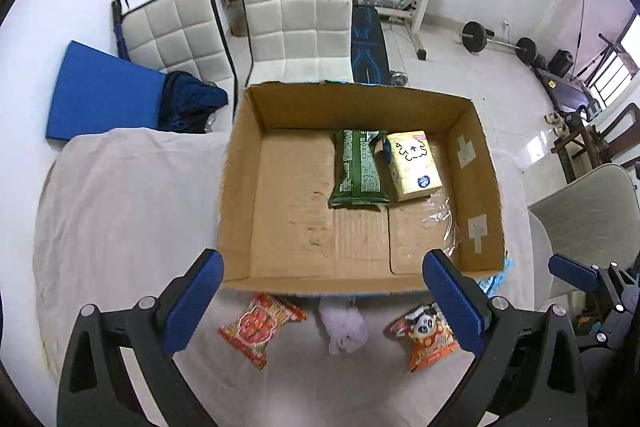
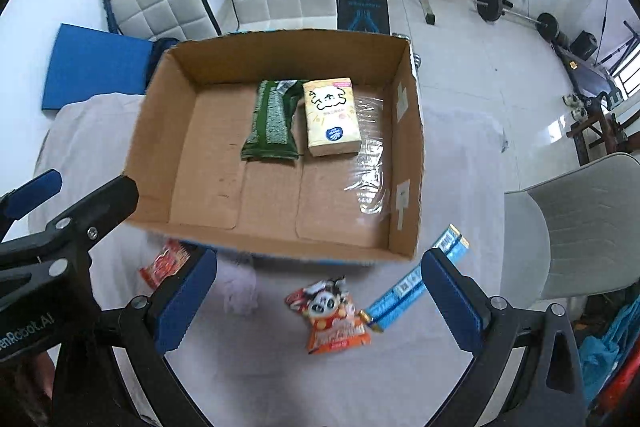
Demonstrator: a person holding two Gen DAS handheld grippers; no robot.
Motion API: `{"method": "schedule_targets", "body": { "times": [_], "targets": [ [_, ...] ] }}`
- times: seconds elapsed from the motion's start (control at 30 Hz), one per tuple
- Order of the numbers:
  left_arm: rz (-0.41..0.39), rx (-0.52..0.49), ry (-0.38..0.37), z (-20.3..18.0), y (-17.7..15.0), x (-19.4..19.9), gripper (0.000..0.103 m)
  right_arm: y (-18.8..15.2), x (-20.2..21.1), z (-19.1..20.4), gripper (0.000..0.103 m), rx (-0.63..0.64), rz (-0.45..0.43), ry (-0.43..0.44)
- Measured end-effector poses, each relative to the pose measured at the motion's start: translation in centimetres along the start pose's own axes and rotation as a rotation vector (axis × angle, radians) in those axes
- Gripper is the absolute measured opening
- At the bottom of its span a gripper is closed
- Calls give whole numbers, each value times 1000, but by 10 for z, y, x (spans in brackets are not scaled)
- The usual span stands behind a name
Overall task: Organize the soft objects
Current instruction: 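Move left gripper to red-orange bag while right gripper moves to panda bag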
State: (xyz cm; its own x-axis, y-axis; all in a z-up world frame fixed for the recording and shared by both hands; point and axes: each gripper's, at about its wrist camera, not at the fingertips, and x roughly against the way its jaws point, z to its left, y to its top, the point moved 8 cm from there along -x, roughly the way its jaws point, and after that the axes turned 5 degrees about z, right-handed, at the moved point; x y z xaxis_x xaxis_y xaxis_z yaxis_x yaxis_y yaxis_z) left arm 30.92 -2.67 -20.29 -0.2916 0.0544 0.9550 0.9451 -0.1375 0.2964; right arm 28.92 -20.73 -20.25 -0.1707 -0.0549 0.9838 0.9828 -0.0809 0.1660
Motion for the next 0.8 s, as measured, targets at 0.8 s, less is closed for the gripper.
{"method": "schedule_targets", "body": {
  "times": [0.8],
  "targets": [
    [107,91,84,62,-76,-21,102,-76,-70,-21,103,-21,184,45]
  ]
}}
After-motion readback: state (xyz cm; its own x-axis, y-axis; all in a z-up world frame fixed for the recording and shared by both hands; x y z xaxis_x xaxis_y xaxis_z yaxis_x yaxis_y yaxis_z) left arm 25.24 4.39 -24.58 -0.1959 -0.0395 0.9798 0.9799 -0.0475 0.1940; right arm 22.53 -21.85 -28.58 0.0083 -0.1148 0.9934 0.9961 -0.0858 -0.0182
